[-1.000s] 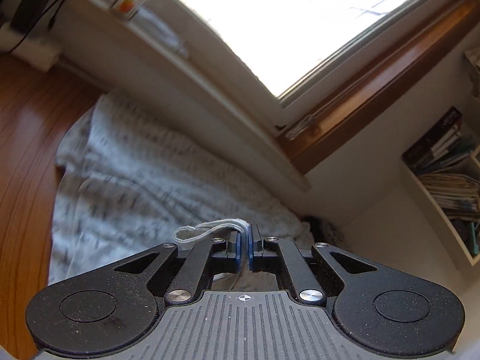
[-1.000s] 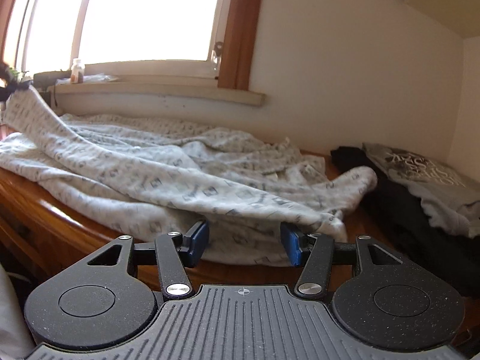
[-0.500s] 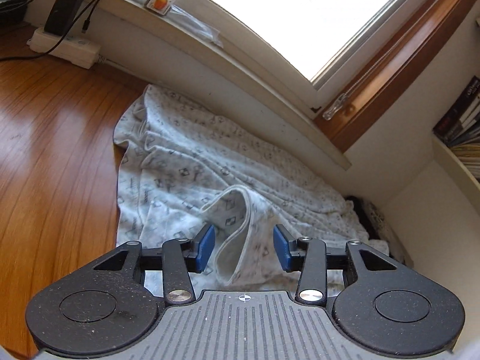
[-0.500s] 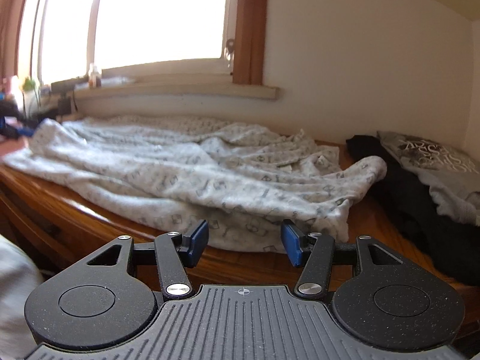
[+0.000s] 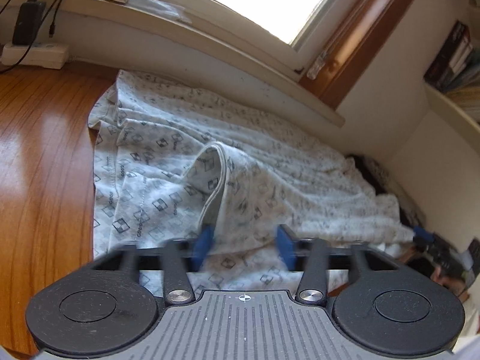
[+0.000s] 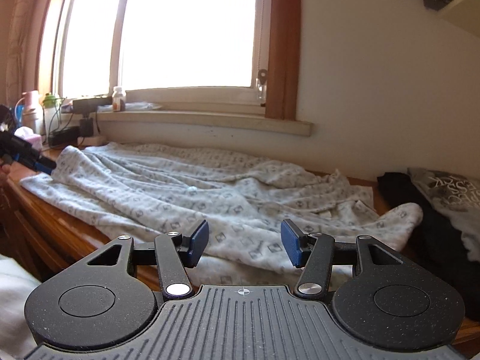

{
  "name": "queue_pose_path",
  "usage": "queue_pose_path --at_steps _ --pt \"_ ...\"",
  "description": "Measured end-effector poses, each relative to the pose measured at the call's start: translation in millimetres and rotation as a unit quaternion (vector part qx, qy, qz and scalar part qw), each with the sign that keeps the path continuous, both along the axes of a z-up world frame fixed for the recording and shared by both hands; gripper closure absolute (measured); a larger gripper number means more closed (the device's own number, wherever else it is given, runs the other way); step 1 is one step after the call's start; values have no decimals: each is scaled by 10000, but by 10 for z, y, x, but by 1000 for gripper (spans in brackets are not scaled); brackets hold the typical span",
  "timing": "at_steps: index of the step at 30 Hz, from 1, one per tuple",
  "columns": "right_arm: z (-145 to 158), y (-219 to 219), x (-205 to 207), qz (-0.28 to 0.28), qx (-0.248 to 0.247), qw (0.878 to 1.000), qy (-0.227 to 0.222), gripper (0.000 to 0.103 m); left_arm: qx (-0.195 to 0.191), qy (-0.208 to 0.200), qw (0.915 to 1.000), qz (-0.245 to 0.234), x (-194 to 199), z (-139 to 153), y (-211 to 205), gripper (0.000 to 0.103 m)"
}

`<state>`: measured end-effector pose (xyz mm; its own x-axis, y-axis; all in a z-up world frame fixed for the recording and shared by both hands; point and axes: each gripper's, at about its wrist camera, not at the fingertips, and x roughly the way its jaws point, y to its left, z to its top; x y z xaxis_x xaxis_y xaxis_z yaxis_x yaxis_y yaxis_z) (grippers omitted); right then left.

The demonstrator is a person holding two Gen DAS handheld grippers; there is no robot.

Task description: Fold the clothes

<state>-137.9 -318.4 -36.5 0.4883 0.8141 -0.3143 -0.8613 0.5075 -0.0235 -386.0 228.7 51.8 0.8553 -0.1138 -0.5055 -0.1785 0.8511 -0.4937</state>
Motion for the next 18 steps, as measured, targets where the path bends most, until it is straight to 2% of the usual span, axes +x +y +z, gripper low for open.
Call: queue_pose_path --at_steps 1,6,8,12,14,18 --pt "-12 28 9 -11 -17 10000 -13 49 54 -13 10000 -39 -16 38 -9 101" --pt "-35 74 -3 -82 -54 9999 -84 49 319 -77 9992 -234 -95 232 -51 101" --pt "-36 66 -12 -74 -15 9999 -73 49 222 -145 9993 -280 -229 425 14 101" --pt "-55 52 -9 -66 29 10000 -26 49 271 103 9987 -423 -435 581 60 99" --pt "-62 67 -9 -34 27 10000 -28 49 109 344 9982 -478 -487 479 74 94" --pt "-40 128 -22 69 33 10000 -56 46 80 533 9981 -281 -548 294 138 65"
